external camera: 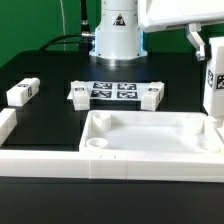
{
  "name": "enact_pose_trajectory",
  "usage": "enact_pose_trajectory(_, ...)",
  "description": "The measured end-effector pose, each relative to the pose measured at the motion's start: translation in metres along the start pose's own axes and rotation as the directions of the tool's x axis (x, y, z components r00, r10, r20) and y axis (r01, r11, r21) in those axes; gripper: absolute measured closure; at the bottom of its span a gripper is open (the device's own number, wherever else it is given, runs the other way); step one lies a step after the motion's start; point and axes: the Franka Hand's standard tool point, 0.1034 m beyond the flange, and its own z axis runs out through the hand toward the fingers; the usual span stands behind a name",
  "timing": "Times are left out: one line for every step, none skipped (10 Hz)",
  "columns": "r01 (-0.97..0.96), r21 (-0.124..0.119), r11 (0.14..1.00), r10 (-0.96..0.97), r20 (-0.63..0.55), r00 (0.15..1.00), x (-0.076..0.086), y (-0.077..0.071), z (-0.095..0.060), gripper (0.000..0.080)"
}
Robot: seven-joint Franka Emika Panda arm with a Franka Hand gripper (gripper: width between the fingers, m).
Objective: Assemble desk
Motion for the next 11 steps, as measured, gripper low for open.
enact_pose_trajectory(-0.002, 0.0, 1.0, 0.002, 0.0, 1.0, -0.0002, 0.0, 0.0001, 0.0509)
enact_pose_trajectory(-0.002, 0.0, 1.0, 0.002, 0.0, 1.0, -0.0002, 0.0, 0.0001, 0.0509)
enact_pose_trajectory(-0.002, 0.0, 1.0, 0.002, 0.0, 1.0, -0.0002, 0.0001, 0.0001, 0.0509)
enact_pose_trajectory(-0.002, 0.0, 1.0, 0.002, 0.001, 1.0, -0.0002, 0.0001, 0.0001, 0.0509)
enact_pose_trajectory(0.01, -0.001, 1.0, -0.01, 0.001, 1.0, -0.0004, 0.0006, 0.0009, 0.0509)
enact_pose_trajectory(0.063, -0.011, 0.998, -0.062, 0.005, 0.998, -0.0013, 0.0035, 0.0054, 0.0509)
enact_pose_trajectory(0.07, -0.015, 0.997, -0.07, 0.005, 0.998, 0.0011, 0.0062, 0.0076, 0.0509)
enact_pose_trajectory(0.075, -0.014, 0.997, -0.075, 0.002, 0.997, 0.0022, 0.0025, 0.0076, 0.0509)
enact_pose_trajectory(0.077, -0.012, 0.997, -0.077, 0.002, 0.997, 0.0025, 0.0011, 0.0078, 0.0509)
enact_pose_trajectory(0.076, -0.013, 0.997, -0.076, 0.002, 0.997, 0.0024, 0.0017, 0.0078, 0.0509)
enact_pose_trajectory(0.076, -0.012, 0.997, -0.076, 0.002, 0.997, 0.0024, 0.0016, 0.0078, 0.0509)
